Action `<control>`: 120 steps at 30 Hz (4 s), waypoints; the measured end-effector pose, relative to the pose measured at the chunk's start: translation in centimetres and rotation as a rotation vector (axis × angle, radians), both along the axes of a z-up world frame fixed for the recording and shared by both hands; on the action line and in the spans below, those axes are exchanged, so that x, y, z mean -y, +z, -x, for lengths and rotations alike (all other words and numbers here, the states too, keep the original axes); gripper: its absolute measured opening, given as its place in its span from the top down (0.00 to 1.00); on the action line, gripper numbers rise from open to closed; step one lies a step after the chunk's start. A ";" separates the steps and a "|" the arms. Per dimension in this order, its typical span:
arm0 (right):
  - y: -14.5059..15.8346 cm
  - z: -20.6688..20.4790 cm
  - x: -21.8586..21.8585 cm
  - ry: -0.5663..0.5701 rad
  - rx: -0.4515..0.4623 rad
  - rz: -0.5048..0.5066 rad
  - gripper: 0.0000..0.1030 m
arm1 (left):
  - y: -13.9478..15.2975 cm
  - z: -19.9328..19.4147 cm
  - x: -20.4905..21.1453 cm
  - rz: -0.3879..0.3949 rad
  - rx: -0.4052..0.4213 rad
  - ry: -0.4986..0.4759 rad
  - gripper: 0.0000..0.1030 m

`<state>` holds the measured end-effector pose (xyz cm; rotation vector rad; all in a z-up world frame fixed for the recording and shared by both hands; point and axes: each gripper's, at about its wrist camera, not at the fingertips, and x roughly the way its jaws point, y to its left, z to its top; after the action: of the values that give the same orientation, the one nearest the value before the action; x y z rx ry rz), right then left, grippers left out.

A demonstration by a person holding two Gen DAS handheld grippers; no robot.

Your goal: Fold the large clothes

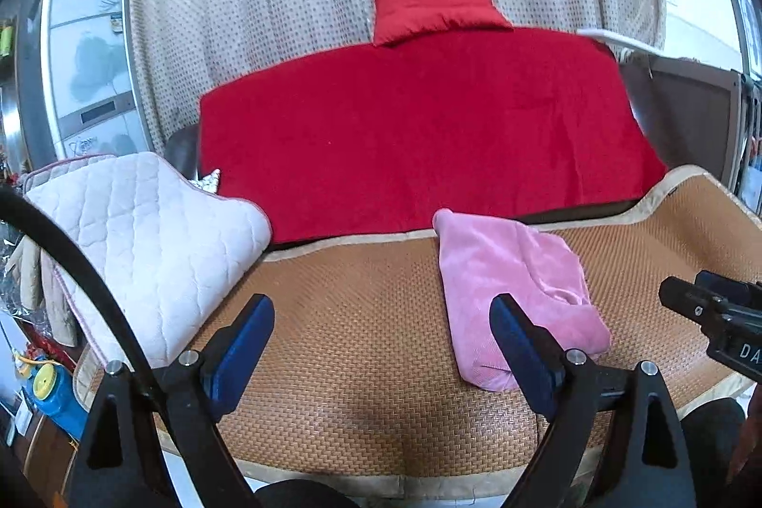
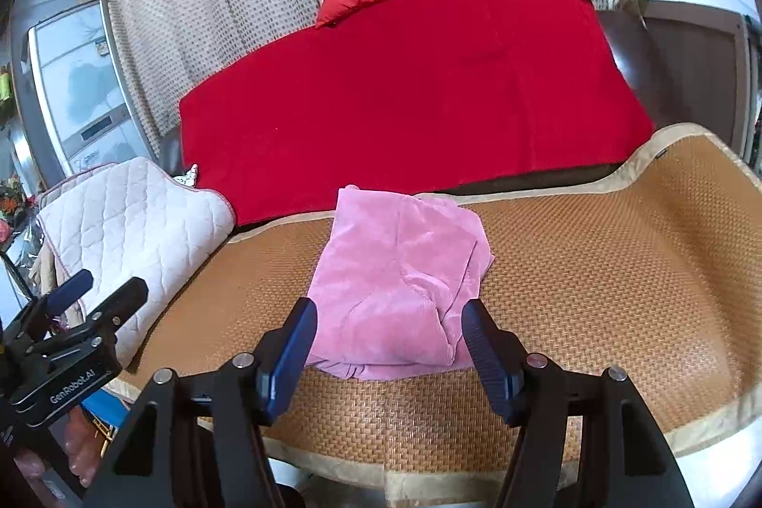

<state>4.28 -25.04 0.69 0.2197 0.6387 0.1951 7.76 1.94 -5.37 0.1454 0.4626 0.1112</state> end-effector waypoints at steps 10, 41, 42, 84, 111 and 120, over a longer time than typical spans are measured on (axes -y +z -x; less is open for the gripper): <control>2.2 3.1 -1.3 0.024 0.017 0.021 0.35 | 2.3 3.2 -0.8 0.044 0.041 0.029 0.11; 3.1 4.0 -2.7 0.031 0.030 0.043 0.35 | 3.4 5.3 -0.8 0.033 0.084 0.065 0.10; 3.2 4.0 -2.7 0.031 0.032 0.043 0.35 | 3.4 5.3 -0.8 0.031 0.085 0.065 0.10; 3.4 4.1 -3.0 -0.024 0.038 0.053 0.29 | 3.2 6.1 -0.4 0.044 0.085 0.026 0.09; 3.0 -0.2 -5.0 -0.016 0.018 0.113 0.29 | 1.8 1.4 -1.7 0.072 0.043 0.033 0.09; 2.0 -3.2 -5.9 -0.001 -0.014 0.136 0.29 | 1.4 -1.1 -2.0 0.079 0.019 0.041 0.09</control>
<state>7.50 -19.11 2.71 0.0900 0.6630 0.1488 8.82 3.98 -3.99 0.0575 0.4504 0.1346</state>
